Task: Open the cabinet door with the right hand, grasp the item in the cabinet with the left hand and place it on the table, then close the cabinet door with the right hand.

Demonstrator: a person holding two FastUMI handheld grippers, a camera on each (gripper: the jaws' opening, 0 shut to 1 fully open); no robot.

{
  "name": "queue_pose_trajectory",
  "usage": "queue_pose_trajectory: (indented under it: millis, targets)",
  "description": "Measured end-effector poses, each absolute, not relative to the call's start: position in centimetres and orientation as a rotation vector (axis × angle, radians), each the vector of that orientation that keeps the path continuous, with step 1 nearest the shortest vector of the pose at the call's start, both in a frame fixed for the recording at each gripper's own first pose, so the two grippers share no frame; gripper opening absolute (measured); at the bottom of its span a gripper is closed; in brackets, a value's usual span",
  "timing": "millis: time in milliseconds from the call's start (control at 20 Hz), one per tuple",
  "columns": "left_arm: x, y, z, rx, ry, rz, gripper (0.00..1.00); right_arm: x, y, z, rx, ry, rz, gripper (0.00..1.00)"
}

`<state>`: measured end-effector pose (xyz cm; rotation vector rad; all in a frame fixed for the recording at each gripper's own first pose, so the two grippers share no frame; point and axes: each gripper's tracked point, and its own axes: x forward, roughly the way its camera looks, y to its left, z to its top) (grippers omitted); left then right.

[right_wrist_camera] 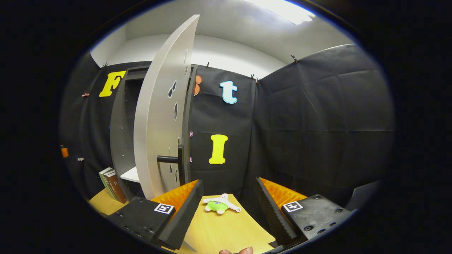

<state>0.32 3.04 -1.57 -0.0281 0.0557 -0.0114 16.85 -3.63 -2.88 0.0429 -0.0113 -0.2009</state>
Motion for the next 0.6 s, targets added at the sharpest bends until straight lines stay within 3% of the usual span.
queue_pose_trajectory:
  millis: [100, 150, 600]
  targets:
    - [0.0, 3.9, -2.2, -0.020, 0.073, -0.001, 0.92, 16.8, -3.3, -3.0, 0.065, -0.013, -0.217, 0.92]
    - [0.0, 4.1, -2.6, -0.017, 0.079, 0.001, 0.95, 16.7, -3.1, -3.1, 0.077, -0.012, -0.223, 0.96]
    - [0.3, 5.7, -3.9, -0.008, 0.098, 0.007, 0.95, 16.1, 1.0, -2.9, 0.082, -0.028, -0.196, 0.96]
